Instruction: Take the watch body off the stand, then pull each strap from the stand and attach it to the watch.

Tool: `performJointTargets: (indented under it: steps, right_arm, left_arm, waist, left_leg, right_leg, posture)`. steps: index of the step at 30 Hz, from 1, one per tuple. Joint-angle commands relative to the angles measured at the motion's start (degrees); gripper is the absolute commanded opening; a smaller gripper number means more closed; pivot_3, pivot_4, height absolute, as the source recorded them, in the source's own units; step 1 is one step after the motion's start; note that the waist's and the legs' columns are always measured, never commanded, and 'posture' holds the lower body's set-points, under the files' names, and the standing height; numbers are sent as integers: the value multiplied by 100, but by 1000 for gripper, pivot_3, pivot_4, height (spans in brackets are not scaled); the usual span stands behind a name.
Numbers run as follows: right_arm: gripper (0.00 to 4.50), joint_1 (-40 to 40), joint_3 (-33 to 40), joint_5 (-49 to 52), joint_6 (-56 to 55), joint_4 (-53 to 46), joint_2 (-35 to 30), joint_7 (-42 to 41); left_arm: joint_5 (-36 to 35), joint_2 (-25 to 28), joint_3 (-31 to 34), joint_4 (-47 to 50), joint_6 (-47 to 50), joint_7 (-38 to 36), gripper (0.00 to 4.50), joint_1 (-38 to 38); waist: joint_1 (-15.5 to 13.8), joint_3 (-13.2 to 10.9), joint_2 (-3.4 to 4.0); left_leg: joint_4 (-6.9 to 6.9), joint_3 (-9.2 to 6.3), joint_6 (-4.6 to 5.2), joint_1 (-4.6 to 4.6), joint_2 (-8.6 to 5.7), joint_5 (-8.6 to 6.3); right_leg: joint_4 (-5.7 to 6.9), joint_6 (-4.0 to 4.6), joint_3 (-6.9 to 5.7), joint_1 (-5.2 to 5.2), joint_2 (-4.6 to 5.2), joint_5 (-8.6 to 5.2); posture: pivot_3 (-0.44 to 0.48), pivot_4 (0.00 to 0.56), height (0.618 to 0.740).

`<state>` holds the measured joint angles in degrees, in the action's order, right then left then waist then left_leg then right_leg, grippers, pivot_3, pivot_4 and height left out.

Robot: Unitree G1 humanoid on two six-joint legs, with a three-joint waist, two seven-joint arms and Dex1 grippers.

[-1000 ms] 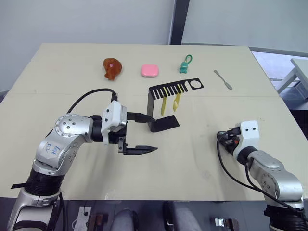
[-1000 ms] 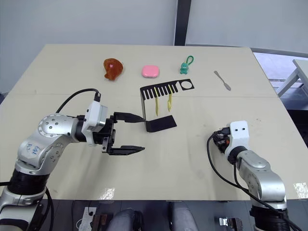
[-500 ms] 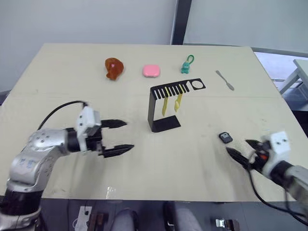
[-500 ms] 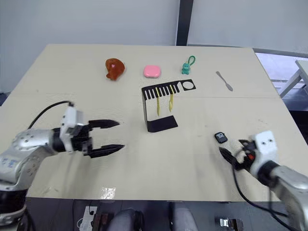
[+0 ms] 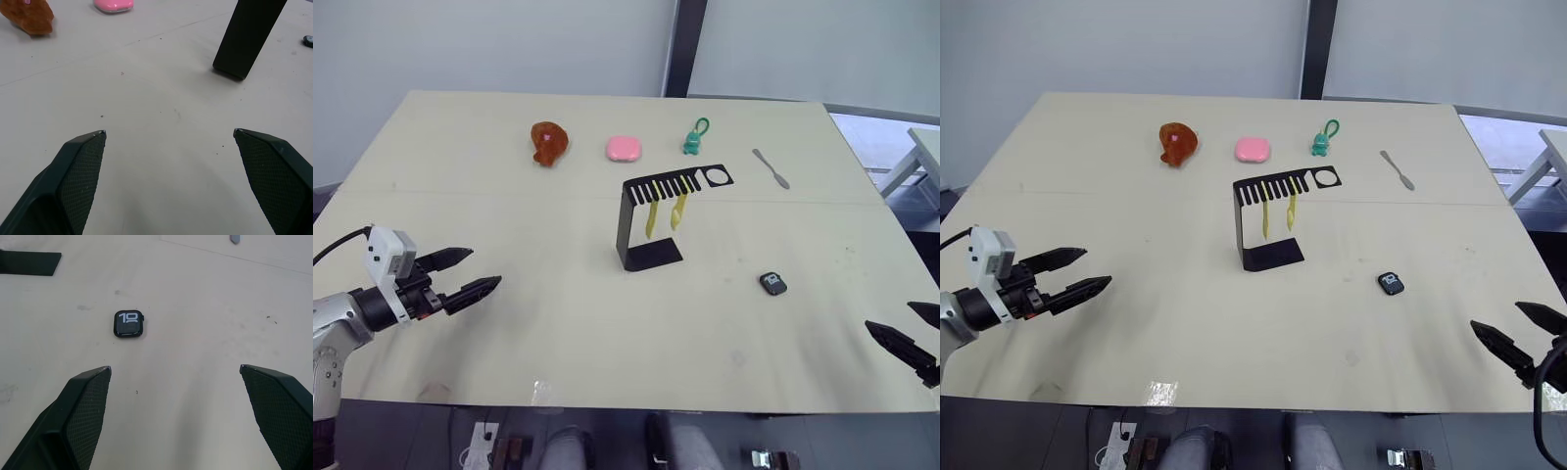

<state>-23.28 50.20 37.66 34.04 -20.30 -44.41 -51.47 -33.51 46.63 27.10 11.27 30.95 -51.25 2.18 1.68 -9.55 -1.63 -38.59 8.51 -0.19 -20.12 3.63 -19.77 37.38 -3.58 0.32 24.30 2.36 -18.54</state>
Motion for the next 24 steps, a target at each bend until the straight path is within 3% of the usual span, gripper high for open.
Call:
performJointTargets:
  steps: [1, 6, 9, 17, 24]
  right_arm:
    - [4466, 322, -191, 461, 184, -594, -147, 81]
    - [4466, 1058, -1191, 1066, 602, -1690, -222, 502]
    - [4466, 1490, -1698, 1308, 777, -2028, -195, 800]
    - [4466, 2400, -2905, 1440, 843, -2309, -52, 1324]
    - [4466, 2728, -3420, 1265, 743, -2244, 46, 1479]
  left_arm:
    - [-201, -236, -450, 943, 134, 347, 4500, 274]
    - [288, -847, -1891, 1794, 493, 1266, 4500, 906]
    - [651, -1445, -2378, 1773, 747, 2123, 4500, 1329]
    - [1366, -2365, -3167, 1262, 730, 2900, 4500, 1849]
    - [1761, -2693, -3296, 741, 393, 3040, 4500, 2067]
  waist:
    - [-6, 0, 1]
    - [-12, 2, 4]
    - [-20, 1, 2]
    - [-17, 1, 2]
    - [-23, 1, 1]
  left_leg:
    - [-1, 0, 0, 0, -2, 0]
    - [-5, 0, -4, -3, -5, 3]
    - [-9, -3, -9, -5, -2, 7]
    - [-35, -3, -7, -9, 0, 8]
    - [-41, -3, -5, -16, 0, 8]
  right_leg:
    - [2, -1, 1, 0, 3, 0]
    - [5, -5, 3, 0, 1, 3]
    - [6, -6, 3, 1, -6, 3]
    - [13, -6, 5, 2, -9, 3]
    - [14, -6, 4, 8, -6, 3]
  posture:
    - [0, 150, 740]
    - [0, 150, 740]
    - [0, 150, 740]
    - [0, 150, 740]
    - [0, 150, 740]
